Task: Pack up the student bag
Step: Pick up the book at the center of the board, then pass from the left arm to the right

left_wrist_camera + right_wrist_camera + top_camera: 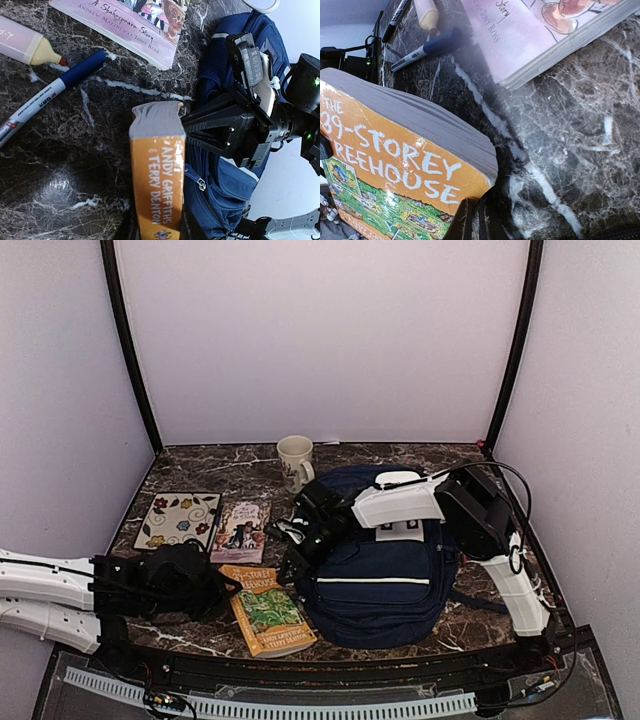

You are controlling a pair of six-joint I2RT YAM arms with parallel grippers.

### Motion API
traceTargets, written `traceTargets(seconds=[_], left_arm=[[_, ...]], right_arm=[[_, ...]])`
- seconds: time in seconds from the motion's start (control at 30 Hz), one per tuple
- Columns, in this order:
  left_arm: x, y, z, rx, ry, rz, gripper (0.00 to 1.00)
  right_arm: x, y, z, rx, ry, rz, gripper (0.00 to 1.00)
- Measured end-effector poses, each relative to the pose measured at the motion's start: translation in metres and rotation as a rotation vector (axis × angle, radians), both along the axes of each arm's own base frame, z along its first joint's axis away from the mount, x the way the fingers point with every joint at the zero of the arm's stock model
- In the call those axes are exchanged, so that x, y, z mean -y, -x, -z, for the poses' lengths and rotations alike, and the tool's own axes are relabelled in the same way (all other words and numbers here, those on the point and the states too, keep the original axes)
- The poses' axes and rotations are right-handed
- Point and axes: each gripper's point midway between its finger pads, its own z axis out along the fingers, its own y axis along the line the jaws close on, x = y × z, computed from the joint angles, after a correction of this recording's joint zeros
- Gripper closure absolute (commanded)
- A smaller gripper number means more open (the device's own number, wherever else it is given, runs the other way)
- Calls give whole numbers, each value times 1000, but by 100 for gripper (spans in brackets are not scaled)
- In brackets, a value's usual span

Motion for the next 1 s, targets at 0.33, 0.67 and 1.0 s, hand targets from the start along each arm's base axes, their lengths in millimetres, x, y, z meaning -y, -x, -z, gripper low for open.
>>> traceTargets(seconds=[0.33,0.67,1.0], left_arm=[[-3,-9,-88,140,-52,63,100],[-21,-39,-263,644,-169,144,100],[63,-55,-248,790,-471,646,100]], right_arm=[[11,-11,-26,117,31,-24,55],[111,-114,-230,520,-204,62,26],[142,-52,-324,735,-445,-68,6]])
